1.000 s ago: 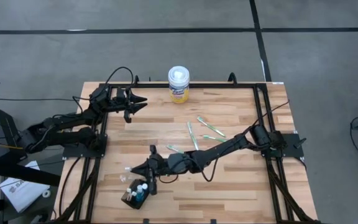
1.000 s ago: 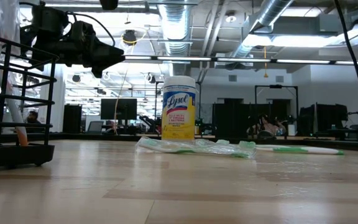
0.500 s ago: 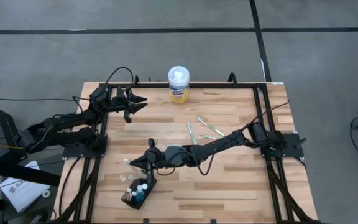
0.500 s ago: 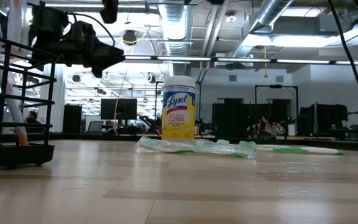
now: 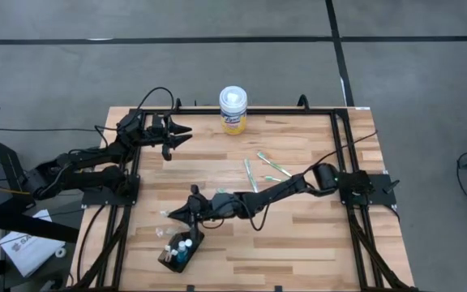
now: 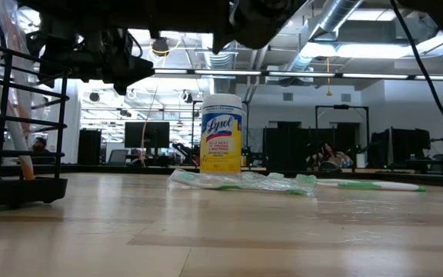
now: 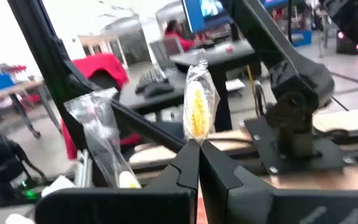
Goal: Pick & Place toothbrushing station
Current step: Put the orange toothbrush into the black wire organizer bin
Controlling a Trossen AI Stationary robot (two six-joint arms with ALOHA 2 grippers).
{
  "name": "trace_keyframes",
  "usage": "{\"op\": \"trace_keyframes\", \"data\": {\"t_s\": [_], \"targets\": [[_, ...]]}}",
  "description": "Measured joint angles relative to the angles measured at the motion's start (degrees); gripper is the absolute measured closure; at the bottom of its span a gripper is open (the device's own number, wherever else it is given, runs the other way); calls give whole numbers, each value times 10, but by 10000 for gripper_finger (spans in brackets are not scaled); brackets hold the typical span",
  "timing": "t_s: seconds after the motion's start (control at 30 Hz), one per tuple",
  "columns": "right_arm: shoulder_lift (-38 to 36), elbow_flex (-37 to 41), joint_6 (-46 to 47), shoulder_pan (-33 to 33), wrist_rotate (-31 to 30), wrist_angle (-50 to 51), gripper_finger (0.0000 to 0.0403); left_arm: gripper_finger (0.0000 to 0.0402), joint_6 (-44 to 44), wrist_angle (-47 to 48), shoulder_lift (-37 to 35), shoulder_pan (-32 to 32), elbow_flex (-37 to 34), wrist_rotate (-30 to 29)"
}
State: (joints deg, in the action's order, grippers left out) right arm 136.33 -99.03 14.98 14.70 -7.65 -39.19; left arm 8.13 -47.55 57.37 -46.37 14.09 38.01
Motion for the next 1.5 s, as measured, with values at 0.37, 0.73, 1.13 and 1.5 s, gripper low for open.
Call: {"op": "trace_keyframes", "data": {"t_s": [0.37,0.73,1.13,1.5], "targets": [[7,-1,-15,-1,11,-37,403,279,0,0,0,0,0,2],[7,-1,-51,23,19,-32,403,279,0,0,0,0,0,2],[17,-1,-62,24,29,-64,402,279,2,0,0,0,0,2],[17,-1,-20,17,39,-61,319,279,2,0,0,0,0,2]]}}
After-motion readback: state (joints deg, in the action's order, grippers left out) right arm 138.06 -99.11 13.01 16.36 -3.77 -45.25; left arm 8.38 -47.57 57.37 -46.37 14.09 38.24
